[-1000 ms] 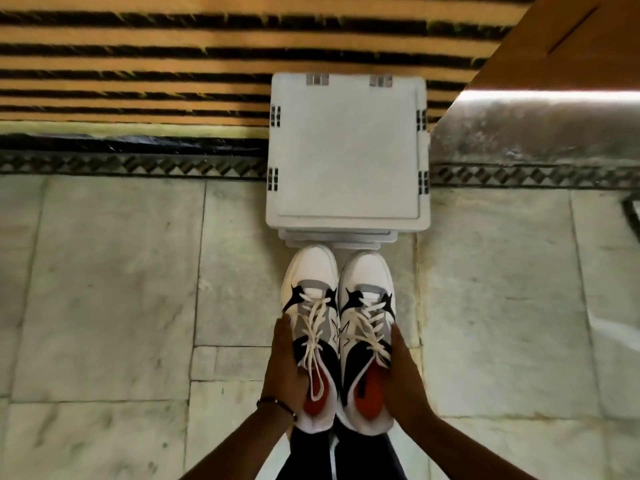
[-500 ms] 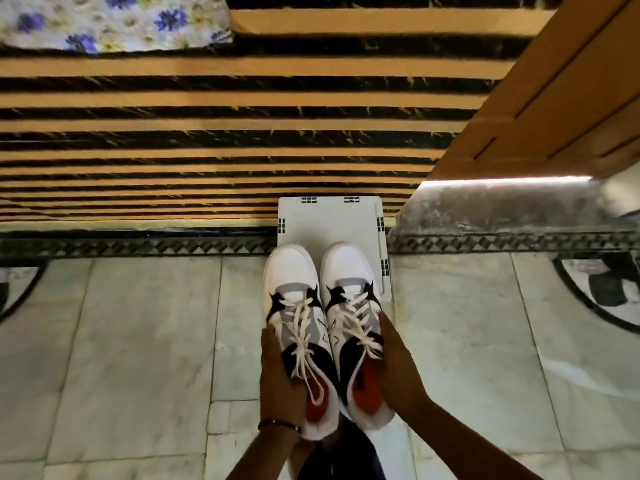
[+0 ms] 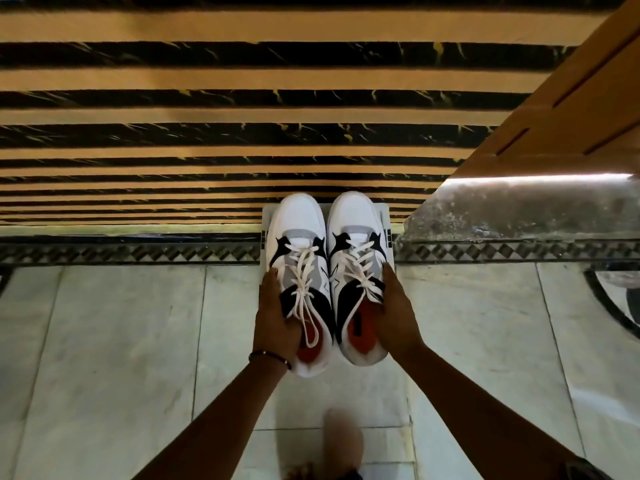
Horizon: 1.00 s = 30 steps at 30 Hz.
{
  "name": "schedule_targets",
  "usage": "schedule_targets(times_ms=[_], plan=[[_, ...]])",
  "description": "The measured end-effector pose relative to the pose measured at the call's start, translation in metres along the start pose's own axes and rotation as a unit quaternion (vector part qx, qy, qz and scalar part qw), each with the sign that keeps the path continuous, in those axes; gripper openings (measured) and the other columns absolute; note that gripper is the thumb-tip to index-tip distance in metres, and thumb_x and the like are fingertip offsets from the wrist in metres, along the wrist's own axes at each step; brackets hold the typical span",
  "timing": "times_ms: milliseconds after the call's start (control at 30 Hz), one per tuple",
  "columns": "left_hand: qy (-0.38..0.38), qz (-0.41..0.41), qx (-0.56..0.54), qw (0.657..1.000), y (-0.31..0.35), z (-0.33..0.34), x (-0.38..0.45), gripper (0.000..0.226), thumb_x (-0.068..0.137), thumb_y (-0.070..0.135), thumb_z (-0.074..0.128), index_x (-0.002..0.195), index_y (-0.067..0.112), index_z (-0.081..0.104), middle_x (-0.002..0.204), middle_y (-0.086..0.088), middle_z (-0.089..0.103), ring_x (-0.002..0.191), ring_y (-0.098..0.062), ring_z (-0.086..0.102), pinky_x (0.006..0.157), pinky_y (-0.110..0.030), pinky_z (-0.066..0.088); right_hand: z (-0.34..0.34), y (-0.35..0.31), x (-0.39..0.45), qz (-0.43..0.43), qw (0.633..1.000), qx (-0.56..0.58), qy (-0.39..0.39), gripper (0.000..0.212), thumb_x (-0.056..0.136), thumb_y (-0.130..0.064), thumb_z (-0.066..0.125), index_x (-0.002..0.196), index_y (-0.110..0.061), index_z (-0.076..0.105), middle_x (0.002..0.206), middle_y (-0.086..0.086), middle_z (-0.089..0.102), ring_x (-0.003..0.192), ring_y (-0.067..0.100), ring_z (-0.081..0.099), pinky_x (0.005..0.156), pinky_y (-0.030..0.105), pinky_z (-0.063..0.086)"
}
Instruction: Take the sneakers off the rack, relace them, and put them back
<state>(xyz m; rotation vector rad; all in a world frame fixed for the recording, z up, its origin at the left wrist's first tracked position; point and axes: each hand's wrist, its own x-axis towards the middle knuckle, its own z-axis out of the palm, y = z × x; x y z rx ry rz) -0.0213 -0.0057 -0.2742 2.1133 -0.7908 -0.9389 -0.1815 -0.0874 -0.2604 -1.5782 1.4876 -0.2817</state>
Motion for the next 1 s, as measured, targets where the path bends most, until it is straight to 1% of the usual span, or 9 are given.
schedule_targets(times_ms=[67, 200, 333, 467, 600, 700, 833, 933, 1000], plan=[[0.002, -0.012, -0.025, 1.000, 0.006, 0.002, 0.014, 0.067, 0.082, 0.040, 0.043, 0.143, 0.019, 0.026, 0.142, -0.013, 0.044, 0.131, -0.028, 0.042, 0.111, -0.050, 0.034, 0.000, -0.002, 0.019, 0.007, 1.000, -0.003, 0.006, 0.060, 0.088, -0.015, 0.054, 0.142, -0.016, 0.028, 0.139, 0.012, 0.049, 0.118, 0.029, 0.054, 0.096, 0.031, 0.039], [-0.014, 0.007, -0.070, 0.997, 0.014, 0.008, 0.035, 0.059, 0.083, 0.031, 0.049, 0.139, 0.024, 0.032, 0.143, -0.009, 0.044, 0.131, -0.024, 0.043, 0.112, -0.049, 0.034, 0.002, -0.002, 0.034, 0.016, 1.000, -0.004, 0.005, 0.060, 0.089, -0.011, 0.053, 0.143, -0.013, 0.028, 0.142, 0.012, 0.046, 0.122, 0.023, 0.049, 0.098, 0.025, 0.035], [-0.014, 0.033, 0.000, 0.999, 0.011, 0.009, 0.046, 0.064, 0.086, 0.009, 0.054, 0.143, 0.019, 0.027, 0.147, -0.006, 0.040, 0.134, -0.021, 0.039, 0.113, -0.039, 0.032, 0.004, 0.004, 0.038, 0.010, 1.000, -0.011, -0.002, 0.063, 0.090, -0.012, 0.053, 0.145, -0.013, 0.022, 0.148, 0.013, 0.037, 0.133, 0.027, 0.040, 0.109, 0.035, 0.033], [-0.038, 0.036, 0.033, 0.998, 0.008, 0.007, 0.055, 0.068, 0.085, 0.010, 0.055, 0.145, 0.018, 0.022, 0.149, -0.008, 0.036, 0.136, -0.024, 0.036, 0.114, -0.042, 0.031, 0.006, 0.006, 0.040, 0.013, 1.000, -0.013, -0.012, 0.067, 0.089, -0.016, 0.054, 0.146, -0.012, 0.020, 0.150, 0.012, 0.034, 0.135, 0.027, 0.036, 0.110, 0.036, 0.030], [-0.071, 0.000, 0.085, 0.994, 0.014, 0.000, 0.058, 0.073, 0.085, 0.017, 0.057, 0.146, 0.025, 0.018, 0.146, -0.013, 0.039, 0.132, -0.031, 0.040, 0.111, -0.041, 0.033, 0.003, 0.003, 0.040, 0.037, 0.999, -0.002, -0.029, 0.064, 0.086, -0.024, 0.057, 0.142, -0.014, 0.029, 0.141, 0.012, 0.045, 0.127, 0.029, 0.045, 0.103, 0.042, 0.040], [-0.082, -0.002, 0.087, 0.993, 0.020, -0.006, 0.045, 0.075, 0.081, 0.028, 0.057, 0.145, 0.021, 0.019, 0.142, -0.014, 0.044, 0.130, -0.030, 0.043, 0.110, -0.046, 0.035, -0.004, -0.006, 0.014, 0.055, 0.998, 0.026, -0.023, 0.054, 0.084, -0.017, 0.059, 0.133, -0.012, 0.040, 0.133, 0.012, 0.051, 0.121, 0.030, 0.050, 0.093, 0.027, 0.038], [-0.024, -0.006, 0.053, 0.998, 0.051, -0.024, -0.009, 0.056, 0.082, 0.011, 0.054, 0.136, 0.008, 0.039, 0.139, -0.016, 0.048, 0.129, -0.030, 0.044, 0.113, -0.038, 0.033, -0.025, -0.029, -0.053, 0.015, 1.000, 0.018, 0.018, 0.057, 0.084, -0.012, 0.063, 0.137, -0.009, 0.040, 0.141, 0.011, 0.045, 0.130, 0.024, 0.041, 0.097, 0.010, 0.022], [0.011, 0.004, 0.004, 1.000, 0.096, -0.056, -0.068, 0.040, 0.089, 0.009, 0.051, 0.130, 0.009, 0.049, 0.136, -0.010, 0.053, 0.127, -0.022, 0.047, 0.102, -0.016, 0.030, -0.049, -0.064, -0.112, -0.017, 0.996, 0.045, 0.073, 0.052, 0.085, -0.011, 0.062, 0.134, -0.011, 0.045, 0.142, 0.010, 0.045, 0.132, 0.024, 0.041, 0.110, 0.035, 0.033], [0.019, 0.028, -0.029, 0.999, 0.122, -0.074, -0.110, 0.035, 0.091, 0.013, 0.050, 0.125, 0.011, 0.054, 0.132, -0.009, 0.058, 0.123, -0.020, 0.051, 0.099, -0.016, 0.032, -0.063, -0.091, -0.154, -0.024, 0.993, 0.069, 0.091, 0.047, 0.086, -0.009, 0.061, 0.132, -0.012, 0.049, 0.139, 0.007, 0.048, 0.129, 0.022, 0.043, 0.108, 0.042, 0.037]])
